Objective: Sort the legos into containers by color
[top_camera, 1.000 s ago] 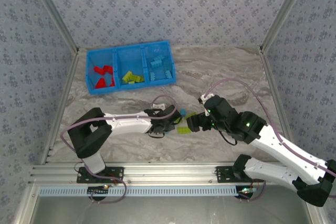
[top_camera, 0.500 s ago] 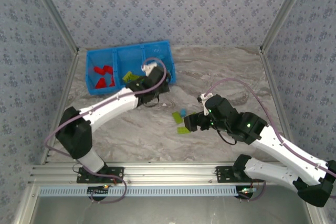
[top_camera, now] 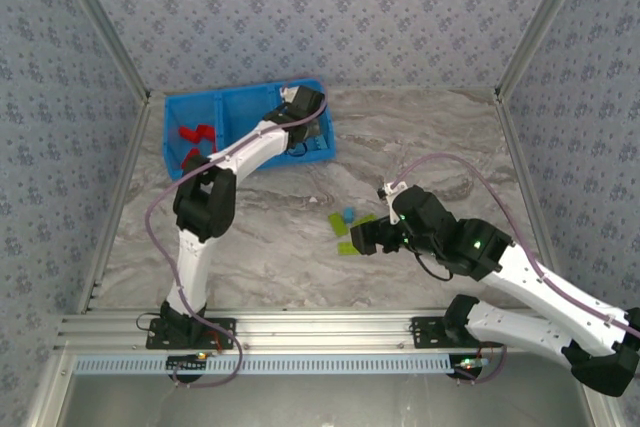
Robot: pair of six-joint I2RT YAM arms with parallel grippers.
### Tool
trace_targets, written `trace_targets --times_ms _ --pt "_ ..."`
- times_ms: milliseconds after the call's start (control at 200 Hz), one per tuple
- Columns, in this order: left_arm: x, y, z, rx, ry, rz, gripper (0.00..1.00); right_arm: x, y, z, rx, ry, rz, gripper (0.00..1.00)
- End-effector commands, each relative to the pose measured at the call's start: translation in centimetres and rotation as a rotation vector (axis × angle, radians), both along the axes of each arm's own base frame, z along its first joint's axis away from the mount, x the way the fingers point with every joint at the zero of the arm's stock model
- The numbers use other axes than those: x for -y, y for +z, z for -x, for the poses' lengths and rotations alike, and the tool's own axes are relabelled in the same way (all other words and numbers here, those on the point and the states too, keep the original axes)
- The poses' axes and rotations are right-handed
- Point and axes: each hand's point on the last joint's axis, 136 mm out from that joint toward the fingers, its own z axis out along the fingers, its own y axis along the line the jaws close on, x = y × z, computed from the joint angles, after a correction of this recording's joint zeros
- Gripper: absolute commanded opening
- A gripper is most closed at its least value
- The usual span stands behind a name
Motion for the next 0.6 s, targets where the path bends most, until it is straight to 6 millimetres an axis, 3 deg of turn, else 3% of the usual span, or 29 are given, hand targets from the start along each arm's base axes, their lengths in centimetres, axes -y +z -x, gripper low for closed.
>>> trace_targets --times_ms 0,145,285,415,595 --pt "0.5 3.2 -0.2 0.029 -0.027 -0.005 0.38 0.7 -0.2 0.1 -0.002 -0.037 0.007 0.96" --pt "0.3 6.0 1.3 0.074 -0.036 0.037 0.42 1.3 -0.5 -0.2 0.000 -0.079 0.011 0.96" --pt "-0.5 9.8 4.7 0.121 -0.050 0.113 0.42 1.4 -0.9 -0.7 0.002 -0.110 0.006 0.97" --pt "-1.3 12.7 10.3 0.176 -0.098 0.153 0.42 1.8 -2.1 -1.5 -0.027 -0.175 0.015 0.98" --pt "-0.5 13.9 20.0 0.236 -0.376 0.119 0.42 0.8 -4.8 -3.1 -0.121 -0.216 0.047 0.94"
